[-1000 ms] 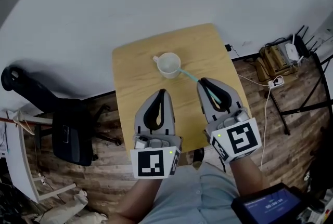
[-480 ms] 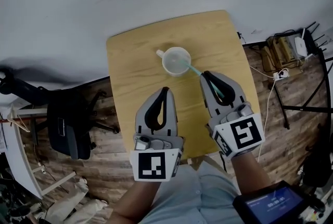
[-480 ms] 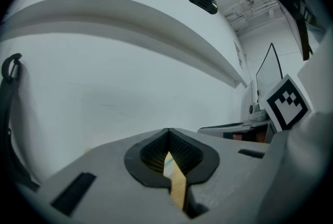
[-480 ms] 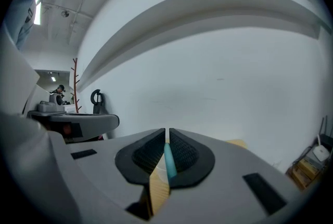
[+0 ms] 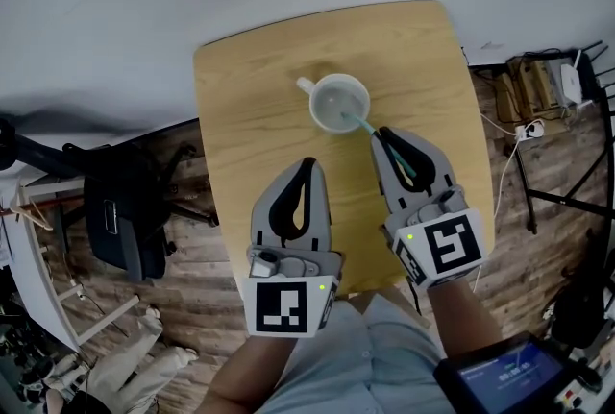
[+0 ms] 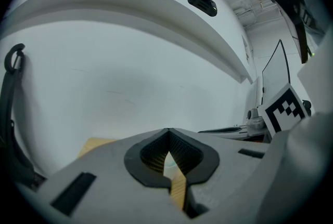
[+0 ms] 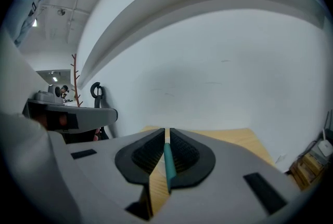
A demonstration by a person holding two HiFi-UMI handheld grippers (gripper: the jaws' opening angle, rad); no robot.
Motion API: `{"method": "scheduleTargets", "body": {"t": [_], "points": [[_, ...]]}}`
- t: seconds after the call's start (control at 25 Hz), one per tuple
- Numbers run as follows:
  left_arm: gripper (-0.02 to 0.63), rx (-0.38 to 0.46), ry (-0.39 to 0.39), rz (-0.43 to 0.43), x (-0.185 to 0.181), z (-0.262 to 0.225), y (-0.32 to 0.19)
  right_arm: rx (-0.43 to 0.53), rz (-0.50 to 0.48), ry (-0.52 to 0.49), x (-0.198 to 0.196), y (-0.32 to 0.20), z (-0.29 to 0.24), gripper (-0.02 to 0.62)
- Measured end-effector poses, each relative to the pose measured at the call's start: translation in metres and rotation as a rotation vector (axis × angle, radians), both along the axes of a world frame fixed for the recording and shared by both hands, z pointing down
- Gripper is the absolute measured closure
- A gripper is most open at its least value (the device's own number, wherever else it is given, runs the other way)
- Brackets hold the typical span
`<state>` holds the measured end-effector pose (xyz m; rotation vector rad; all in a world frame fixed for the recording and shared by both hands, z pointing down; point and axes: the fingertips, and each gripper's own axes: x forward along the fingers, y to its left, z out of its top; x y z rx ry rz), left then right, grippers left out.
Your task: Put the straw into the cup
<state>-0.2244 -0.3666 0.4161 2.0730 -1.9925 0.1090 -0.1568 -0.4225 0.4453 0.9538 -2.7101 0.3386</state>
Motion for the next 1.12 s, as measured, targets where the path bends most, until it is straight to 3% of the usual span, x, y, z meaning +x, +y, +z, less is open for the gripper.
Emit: {"method": "scheduleTargets", "body": {"t": [0.48, 1.0, 1.12], "points": [[0.609, 0.025, 0.013, -0.004, -0.005, -0.007, 0.009, 0.026, 0.005, 0.006, -0.001, 0.009, -0.006, 0.534], [0.609, 0.158, -0.039, 0.037, 0.052, -0.077, 0.05, 0.14, 0.047, -0.077, 0.054, 0.057, -0.083, 0.535], [0.609, 0.202, -0.066, 0.035, 0.067, -0.1, 0.064, 0.179, 0.038, -0.101, 0.065, 0.077, -0.107, 0.561]]}}
